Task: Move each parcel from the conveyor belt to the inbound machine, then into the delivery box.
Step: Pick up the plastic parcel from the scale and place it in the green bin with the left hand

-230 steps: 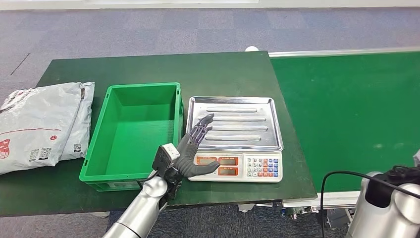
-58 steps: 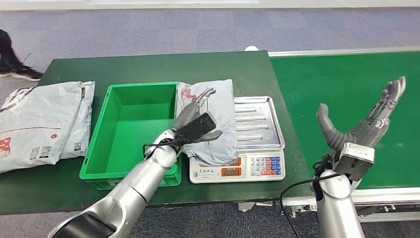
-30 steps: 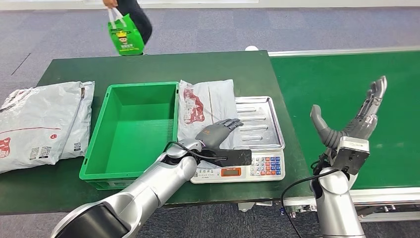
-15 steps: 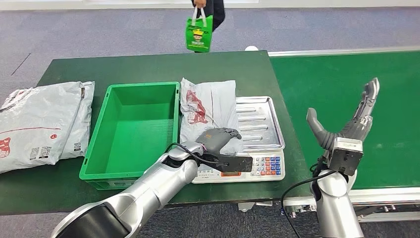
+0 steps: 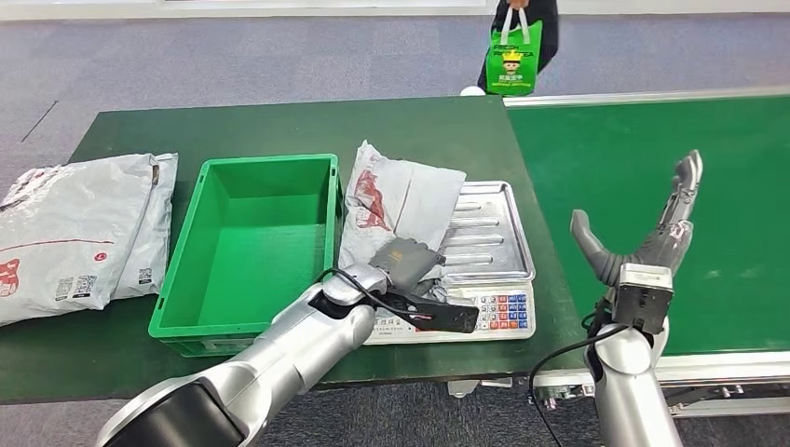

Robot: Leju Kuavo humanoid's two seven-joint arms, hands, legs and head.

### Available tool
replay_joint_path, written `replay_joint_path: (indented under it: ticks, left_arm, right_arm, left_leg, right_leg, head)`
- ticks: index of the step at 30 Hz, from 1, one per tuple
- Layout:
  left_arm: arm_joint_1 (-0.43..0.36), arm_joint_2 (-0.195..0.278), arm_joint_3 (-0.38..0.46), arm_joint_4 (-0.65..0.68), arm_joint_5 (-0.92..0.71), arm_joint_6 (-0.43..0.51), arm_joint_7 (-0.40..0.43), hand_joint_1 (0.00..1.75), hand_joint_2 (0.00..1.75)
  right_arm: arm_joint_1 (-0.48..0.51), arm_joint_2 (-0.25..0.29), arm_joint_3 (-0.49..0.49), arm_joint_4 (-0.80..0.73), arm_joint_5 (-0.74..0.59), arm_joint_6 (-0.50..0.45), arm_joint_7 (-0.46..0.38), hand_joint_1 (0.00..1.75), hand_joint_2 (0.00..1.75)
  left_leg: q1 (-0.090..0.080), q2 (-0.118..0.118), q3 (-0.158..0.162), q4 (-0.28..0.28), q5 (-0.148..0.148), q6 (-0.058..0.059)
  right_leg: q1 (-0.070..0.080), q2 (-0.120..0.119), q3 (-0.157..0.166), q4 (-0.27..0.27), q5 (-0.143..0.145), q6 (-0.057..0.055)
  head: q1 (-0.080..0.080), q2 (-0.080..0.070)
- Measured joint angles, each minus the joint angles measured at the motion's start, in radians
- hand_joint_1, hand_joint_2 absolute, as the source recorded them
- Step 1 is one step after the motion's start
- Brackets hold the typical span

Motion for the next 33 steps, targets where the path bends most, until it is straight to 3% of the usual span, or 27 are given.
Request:
replay_joint_path:
  ticks: [3,5,12,16,19,24,28,33]
  left_arm:
    - [0.026,0.013,0.008,-0.026,0.005,0.255,-0.053,1.75,1.75]
    - [0.034,0.021,0.019,-0.045,0.017,0.35,-0.083,1.75,1.75]
    - [0.058,0.036,0.036,-0.08,0.032,0.392,-0.111,1.75,1.75]
    - [0.092,0.041,0.085,-0.144,0.15,0.508,-0.278,1.75,1.75]
    - [0.131,0.048,0.131,-0.252,0.257,0.545,-0.402,1.75,1.75]
    - [0.194,0.062,0.167,-0.44,0.321,0.577,-0.49,1.75,1.75]
    - [0.249,0.058,0.238,-0.571,0.194,0.582,-0.537,1.75,1.75]
    - [0.318,0.029,0.448,-0.778,-0.001,0.583,-0.549,1.75,1.75]
  right_arm:
    - [0.001,0.001,0.0,-0.006,0.004,0.015,0.01,0.0,1.75]
    - [0.001,0.001,0.0,-0.009,0.007,0.018,0.014,0.0,1.75]
    - [0.001,0.002,0.0,-0.012,0.009,0.02,0.015,0.0,1.75]
    - [0.001,0.003,0.0,-0.012,0.007,0.02,0.018,0.0,1.75]
    - [0.001,0.003,0.0,-0.012,-0.001,0.014,0.022,0.0,1.75]
    - [0.003,0.002,0.0,-0.012,-0.018,0.004,0.021,0.0,1.75]
    - [0.012,-0.001,0.0,-0.012,-0.029,-0.007,0.019,0.0,1.75]
    - [0.034,-0.01,0.0,-0.019,-0.041,-0.025,0.018,0.0,1.75]
  left_leg:
    - [0.0,0.0,0.0,0.0,0.0,0.0]
    - [0.0,0.0,-0.001,0.0,0.0,0.0]
    - [0.0,0.0,-0.001,0.0,0.0,0.0]
    - [0.0,0.0,-0.001,0.0,0.0,0.0]
    - [0.0,0.0,-0.001,0.0,0.0,0.0]
    - [0.0,0.0,-0.001,0.0,0.0,0.0]
    - [0.0,0.0,-0.001,0.0,0.0,0.0]
    - [0.0,0.002,-0.001,0.0,-0.001,0.0]
  right_leg:
    - [0.0,0.0,-0.001,0.0,0.0,0.0]
    - [0.0,0.0,-0.001,0.0,0.0,0.0]
    - [0.0,0.0,-0.001,0.0,0.0,0.0]
    - [0.0,0.0,-0.001,0.0,0.0,0.0]
    - [0.0,0.0,-0.001,0.0,0.0,0.0]
    - [0.0,0.0,-0.001,0.0,-0.001,0.0]
    - [0.0,0.0,-0.001,0.0,-0.001,0.0]
    - [0.0,0.002,-0.002,0.0,-0.001,0.0]
  head:
    - [0.0,0.0]
    - [0.0,0.0]
    - [0.0,0.0]
    - [0.0,0.0]
    - [0.0,0.0]
    - [0.0,0.0]
    - [0.0,0.0]
    - [0.0,0.0]
